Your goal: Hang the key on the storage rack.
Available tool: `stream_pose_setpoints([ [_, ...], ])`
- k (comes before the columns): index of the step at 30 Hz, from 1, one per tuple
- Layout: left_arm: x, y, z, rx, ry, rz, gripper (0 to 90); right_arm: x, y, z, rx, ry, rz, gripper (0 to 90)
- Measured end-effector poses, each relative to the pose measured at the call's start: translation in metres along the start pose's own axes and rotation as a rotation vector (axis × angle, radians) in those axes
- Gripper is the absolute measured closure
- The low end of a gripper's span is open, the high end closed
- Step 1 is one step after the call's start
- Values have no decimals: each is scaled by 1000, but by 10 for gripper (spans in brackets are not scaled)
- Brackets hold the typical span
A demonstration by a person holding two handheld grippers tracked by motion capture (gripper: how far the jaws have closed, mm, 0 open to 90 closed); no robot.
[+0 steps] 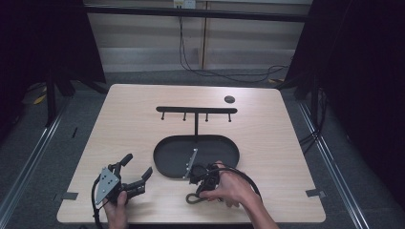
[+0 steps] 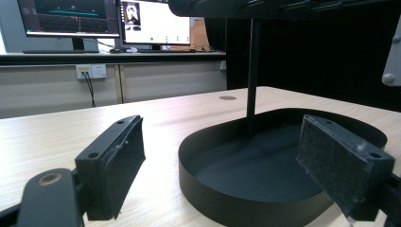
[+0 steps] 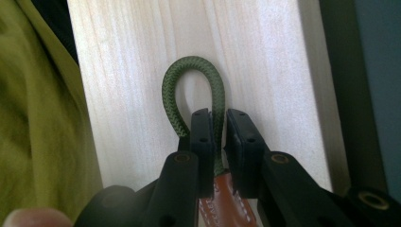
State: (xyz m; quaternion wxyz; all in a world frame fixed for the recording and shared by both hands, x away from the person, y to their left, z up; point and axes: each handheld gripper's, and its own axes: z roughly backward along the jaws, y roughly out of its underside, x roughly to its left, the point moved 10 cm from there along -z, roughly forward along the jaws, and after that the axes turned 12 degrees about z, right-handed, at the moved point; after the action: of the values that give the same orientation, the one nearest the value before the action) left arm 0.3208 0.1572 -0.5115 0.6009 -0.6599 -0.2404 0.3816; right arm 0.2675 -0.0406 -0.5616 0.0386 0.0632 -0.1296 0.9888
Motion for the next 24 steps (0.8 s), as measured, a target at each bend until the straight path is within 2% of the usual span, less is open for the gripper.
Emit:
stream_pose_setpoints([
  [11, 0, 0, 0, 0, 2, 0, 155, -1, 2, -1, -23, 0, -13, 837],
  [18, 0, 0, 0, 0, 2, 0, 155, -1, 2, -1, -43, 23, 12, 845],
  [24, 0, 0, 0, 1, 2, 0, 155, -5, 5, 0, -51, 34, -33, 857],
])
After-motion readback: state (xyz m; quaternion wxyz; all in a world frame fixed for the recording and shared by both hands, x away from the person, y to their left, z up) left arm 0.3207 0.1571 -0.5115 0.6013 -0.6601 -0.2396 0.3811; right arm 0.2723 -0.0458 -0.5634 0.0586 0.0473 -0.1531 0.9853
